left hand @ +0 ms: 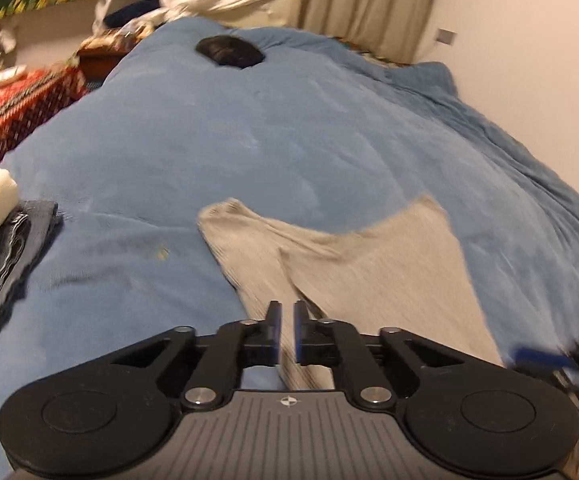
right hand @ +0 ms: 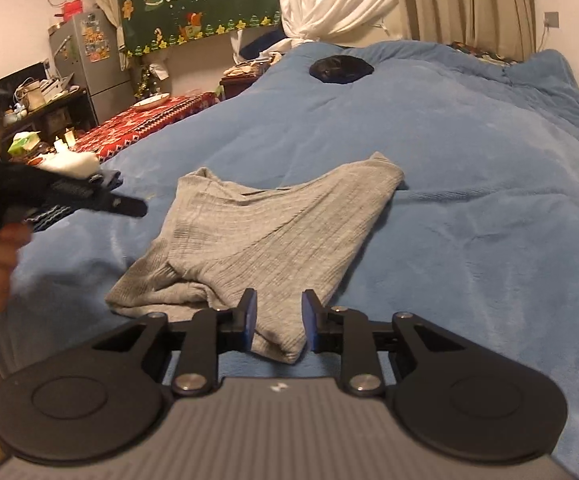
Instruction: Fold clothes
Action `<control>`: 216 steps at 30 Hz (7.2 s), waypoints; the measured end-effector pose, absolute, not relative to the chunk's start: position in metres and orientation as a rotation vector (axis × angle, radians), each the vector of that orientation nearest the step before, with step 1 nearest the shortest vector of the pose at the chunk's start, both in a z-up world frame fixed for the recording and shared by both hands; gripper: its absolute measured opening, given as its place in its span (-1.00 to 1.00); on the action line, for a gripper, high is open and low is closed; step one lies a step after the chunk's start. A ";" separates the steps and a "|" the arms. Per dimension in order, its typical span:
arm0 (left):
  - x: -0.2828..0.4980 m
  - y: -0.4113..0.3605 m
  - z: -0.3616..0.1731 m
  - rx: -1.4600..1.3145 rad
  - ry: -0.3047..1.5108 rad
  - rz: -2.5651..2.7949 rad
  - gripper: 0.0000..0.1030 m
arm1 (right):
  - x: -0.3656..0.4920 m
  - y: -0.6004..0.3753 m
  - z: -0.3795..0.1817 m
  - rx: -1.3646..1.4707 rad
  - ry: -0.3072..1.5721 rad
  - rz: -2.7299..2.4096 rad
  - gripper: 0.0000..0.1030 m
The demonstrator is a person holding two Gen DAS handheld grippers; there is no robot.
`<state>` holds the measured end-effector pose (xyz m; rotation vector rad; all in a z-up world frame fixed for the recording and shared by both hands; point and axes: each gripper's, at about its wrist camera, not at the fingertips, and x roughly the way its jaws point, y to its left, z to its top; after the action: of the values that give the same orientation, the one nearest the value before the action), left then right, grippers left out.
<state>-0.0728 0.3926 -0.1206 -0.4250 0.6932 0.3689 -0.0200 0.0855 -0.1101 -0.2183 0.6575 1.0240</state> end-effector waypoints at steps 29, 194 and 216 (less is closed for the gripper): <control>-0.061 0.394 -0.158 -0.398 0.805 0.270 -0.92 | 0.037 0.121 -0.143 -0.240 0.724 0.980 -0.58; 0.012 0.435 -0.087 -0.514 0.775 0.169 0.17 | 0.222 0.272 -0.044 -0.615 0.767 1.418 0.99; 0.024 0.453 -0.092 -0.606 0.944 0.137 0.20 | 0.271 0.382 -0.123 -0.856 1.234 1.743 -0.32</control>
<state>0.0241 0.4533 -0.0917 -0.6065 0.9439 0.1374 0.2713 0.3816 -0.1231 -0.8560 1.2336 1.7433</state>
